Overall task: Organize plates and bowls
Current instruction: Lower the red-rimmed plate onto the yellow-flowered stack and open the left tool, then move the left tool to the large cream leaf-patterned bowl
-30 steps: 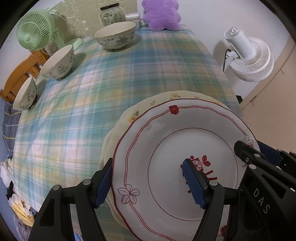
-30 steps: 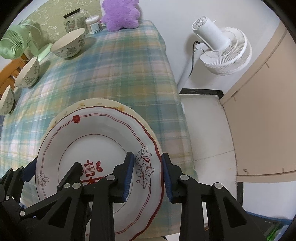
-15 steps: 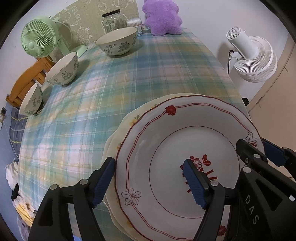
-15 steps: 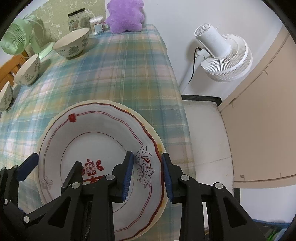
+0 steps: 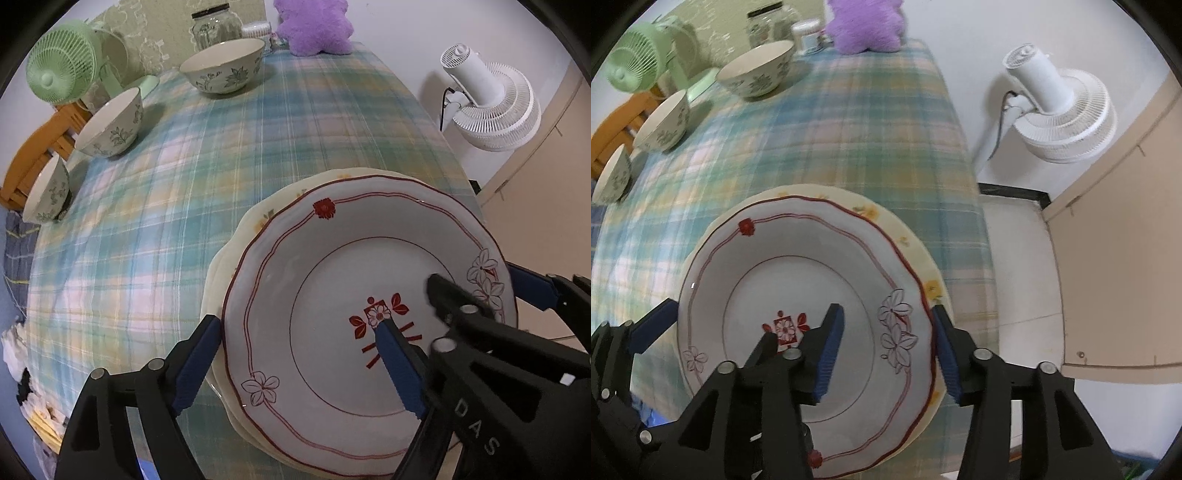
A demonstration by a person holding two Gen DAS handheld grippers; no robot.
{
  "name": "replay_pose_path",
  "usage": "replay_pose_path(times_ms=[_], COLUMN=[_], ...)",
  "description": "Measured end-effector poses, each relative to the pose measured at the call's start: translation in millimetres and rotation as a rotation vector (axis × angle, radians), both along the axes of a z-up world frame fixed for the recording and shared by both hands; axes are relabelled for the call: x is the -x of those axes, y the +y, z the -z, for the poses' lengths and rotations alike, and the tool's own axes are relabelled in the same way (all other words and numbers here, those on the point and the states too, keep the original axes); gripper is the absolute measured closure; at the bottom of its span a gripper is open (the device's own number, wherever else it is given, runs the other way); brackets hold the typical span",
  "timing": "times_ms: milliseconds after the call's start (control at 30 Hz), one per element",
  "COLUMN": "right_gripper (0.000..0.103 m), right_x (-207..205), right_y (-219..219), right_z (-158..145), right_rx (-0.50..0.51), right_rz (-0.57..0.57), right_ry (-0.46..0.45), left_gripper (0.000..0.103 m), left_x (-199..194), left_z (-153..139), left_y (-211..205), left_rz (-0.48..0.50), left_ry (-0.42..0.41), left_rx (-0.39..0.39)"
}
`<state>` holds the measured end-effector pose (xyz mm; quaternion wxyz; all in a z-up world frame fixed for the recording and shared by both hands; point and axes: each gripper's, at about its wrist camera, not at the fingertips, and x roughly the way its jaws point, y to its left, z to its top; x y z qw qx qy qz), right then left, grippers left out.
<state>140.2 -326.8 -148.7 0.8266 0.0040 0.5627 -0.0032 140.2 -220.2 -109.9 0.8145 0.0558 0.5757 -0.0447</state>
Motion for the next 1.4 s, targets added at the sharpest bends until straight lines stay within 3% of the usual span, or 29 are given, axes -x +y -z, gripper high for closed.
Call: replay_pose_path(times_ms=[267, 800, 1000, 1167, 1400], right_gripper=[0.023, 0.022, 0.022, 0.021, 0.013], right_x=[-8, -14, -12, -6, 0], right_y=[-4, 18, 49, 91, 156], right_z=[-3, -30, -38, -49, -59], right_rx=[-0.031, -0.05, -0.068, -0.075, -0.005], right_rz=[-0.063, -0.111, -0.043, 0.0, 0.094], right_ry=[-0.009, -0.102, -0.126, -0.158, -0.2], left_gripper=[0.014, 0.014, 0.014, 0.014, 0.018], left_x=[-2, -4, -10, -9, -13], left_z=[-4, -29, -36, -49, -50], left_y=[7, 34, 75, 113, 174], left_rz=[-0.019, -0.033, -0.032, 0.0, 0.027], left_ry=[0.022, -0.067, -0.077, -0.12, -0.123], left_rx=[0.104, 0.196, 0.213, 0.168, 0.146])
